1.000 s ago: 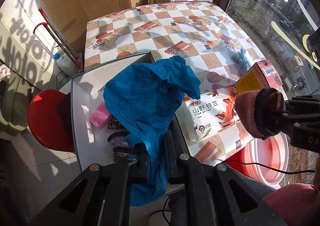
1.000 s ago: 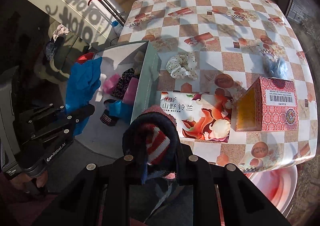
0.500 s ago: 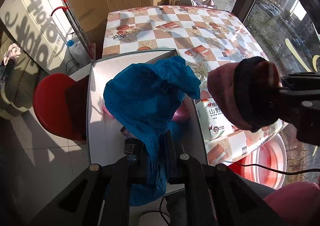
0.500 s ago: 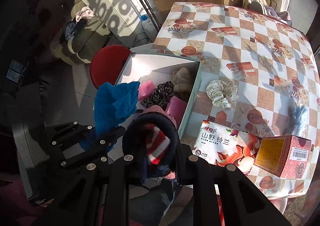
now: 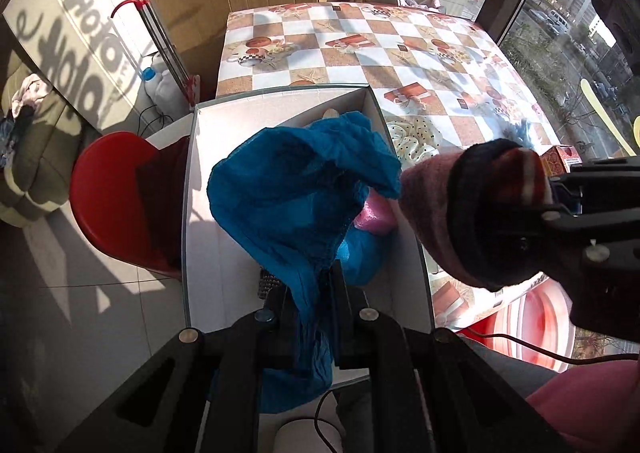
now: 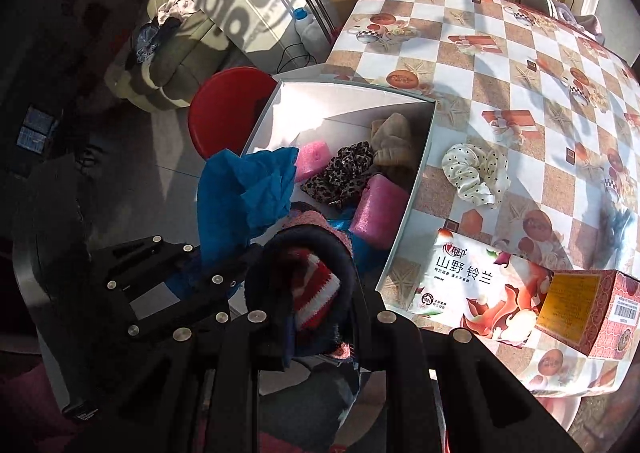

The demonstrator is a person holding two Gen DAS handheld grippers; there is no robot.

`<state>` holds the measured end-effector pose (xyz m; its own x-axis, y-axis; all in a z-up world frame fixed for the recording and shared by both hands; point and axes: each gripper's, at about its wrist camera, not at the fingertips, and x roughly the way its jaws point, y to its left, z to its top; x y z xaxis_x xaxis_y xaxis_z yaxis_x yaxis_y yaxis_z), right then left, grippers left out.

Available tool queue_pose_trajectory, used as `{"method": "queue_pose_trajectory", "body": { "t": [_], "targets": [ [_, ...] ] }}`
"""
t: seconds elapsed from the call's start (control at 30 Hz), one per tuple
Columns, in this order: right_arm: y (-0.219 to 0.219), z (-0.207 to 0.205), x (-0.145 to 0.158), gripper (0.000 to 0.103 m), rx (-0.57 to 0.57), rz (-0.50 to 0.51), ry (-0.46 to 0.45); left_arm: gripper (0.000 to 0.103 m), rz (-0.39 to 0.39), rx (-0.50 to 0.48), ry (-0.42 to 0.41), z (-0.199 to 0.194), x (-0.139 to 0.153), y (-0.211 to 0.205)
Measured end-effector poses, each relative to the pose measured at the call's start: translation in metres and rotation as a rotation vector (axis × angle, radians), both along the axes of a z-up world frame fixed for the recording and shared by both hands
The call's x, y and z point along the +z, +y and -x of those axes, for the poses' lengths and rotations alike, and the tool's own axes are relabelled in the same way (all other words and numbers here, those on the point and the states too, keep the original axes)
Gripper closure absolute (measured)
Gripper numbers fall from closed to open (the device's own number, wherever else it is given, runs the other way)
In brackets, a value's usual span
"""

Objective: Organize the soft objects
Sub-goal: 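Lower the blue fabric with the left tool while the right tool lowers the striped hat into the box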

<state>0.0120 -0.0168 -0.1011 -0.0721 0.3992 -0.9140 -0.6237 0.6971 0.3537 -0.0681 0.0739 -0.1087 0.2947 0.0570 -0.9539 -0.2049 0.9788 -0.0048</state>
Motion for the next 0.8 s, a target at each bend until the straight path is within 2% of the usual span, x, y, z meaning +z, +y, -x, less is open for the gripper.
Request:
{"method": "queue_pose_trajectory", "body": {
  "t": [0.8],
  "targets": [
    [0.01, 0.005, -0.014, 0.082, 0.027, 0.018, 0.054, 0.091, 0.017, 0.039, 0.066, 0.007, -0.016, 0.013]
  ]
}}
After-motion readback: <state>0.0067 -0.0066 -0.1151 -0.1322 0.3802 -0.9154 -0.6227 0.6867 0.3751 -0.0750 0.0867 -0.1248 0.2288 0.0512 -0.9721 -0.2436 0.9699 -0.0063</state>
